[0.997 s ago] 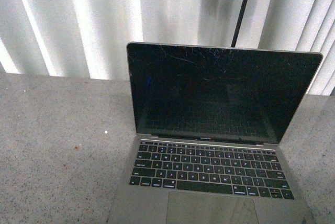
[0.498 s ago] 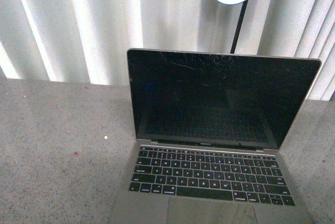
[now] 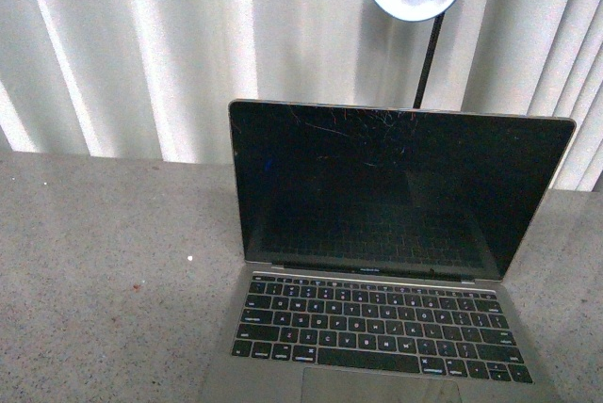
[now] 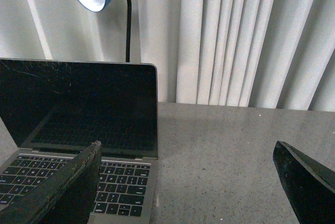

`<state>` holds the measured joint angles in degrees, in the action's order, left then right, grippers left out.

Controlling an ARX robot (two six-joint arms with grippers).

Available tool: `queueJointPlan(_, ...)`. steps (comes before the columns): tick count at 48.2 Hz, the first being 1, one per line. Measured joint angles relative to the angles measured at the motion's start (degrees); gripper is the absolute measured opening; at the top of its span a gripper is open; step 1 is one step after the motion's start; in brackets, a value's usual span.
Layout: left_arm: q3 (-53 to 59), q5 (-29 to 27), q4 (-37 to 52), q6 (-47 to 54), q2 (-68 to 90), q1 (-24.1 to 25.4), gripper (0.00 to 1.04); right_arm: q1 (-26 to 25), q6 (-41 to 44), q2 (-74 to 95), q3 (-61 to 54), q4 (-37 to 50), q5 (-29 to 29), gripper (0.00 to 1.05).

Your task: Close laptop

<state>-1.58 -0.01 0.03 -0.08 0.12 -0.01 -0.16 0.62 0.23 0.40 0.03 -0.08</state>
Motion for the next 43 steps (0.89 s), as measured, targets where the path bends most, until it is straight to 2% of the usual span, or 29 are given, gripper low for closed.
queueJointPlan(31, -0.07, -0.15, -0.11, -0.28, 0.09, -0.02, 0.98, 0.00, 0.00, 0.00, 0.00, 0.00, 0.00, 0.97)
queueJointPlan(33, -3.30, -5.18, -9.75, -6.75, 4.70, -1.38, 0.98, 1.20, -2.60, 1.64, 1.33, -4.13, 3.93, 0.97)
queueJointPlan(34, -4.81, -6.32, -13.27, -8.87, 7.17, -1.60, 0.98, 1.97, -4.85, 4.17, 2.84, -7.72, 7.30, 0.97)
queueJointPlan(36, -6.47, -7.10, -18.40, -14.40, 11.78, -1.68, 0.98, 2.27, -7.06, 6.67, 3.63, -9.73, 9.03, 0.97)
queueJointPlan(43, -5.77, -6.99, -19.50, -25.66, 15.65, -1.38, 0.98, 1.70, -10.54, 11.21, 3.48, -8.04, 8.48, 0.97)
